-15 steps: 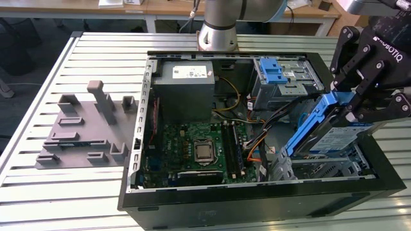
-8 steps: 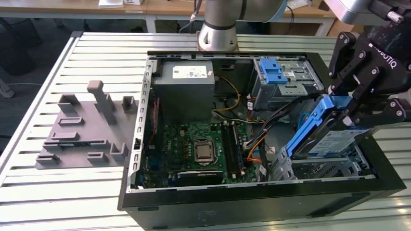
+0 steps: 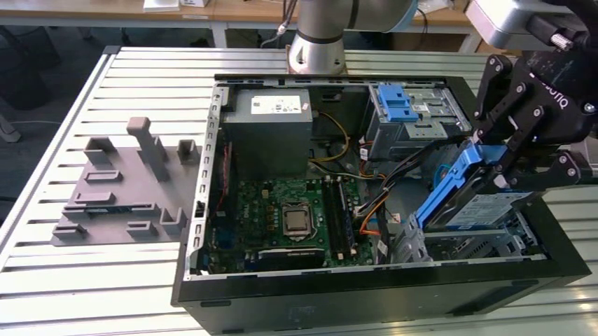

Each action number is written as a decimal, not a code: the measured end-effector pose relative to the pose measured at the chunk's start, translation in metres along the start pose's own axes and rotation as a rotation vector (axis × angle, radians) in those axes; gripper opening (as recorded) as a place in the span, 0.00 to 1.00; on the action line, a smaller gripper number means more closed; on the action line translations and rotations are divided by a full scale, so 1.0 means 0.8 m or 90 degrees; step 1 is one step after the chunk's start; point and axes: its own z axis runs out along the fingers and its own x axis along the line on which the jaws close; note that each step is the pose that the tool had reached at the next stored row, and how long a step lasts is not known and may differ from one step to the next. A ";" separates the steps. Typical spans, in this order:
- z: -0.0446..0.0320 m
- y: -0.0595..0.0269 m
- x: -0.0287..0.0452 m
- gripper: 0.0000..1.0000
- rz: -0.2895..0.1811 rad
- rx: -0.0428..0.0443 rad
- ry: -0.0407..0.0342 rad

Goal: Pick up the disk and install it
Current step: 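Insert the disk into the insertion slot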

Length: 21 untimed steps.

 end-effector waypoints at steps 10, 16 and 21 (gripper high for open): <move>0.0082 0.000 0.0004 0.50 0.000 0.0000 0.0012; 0.0196 0.000 0.0008 0.42 0.000 0.0000 0.0014; 0.0275 -0.001 0.0011 0.24 0.000 0.0001 0.0027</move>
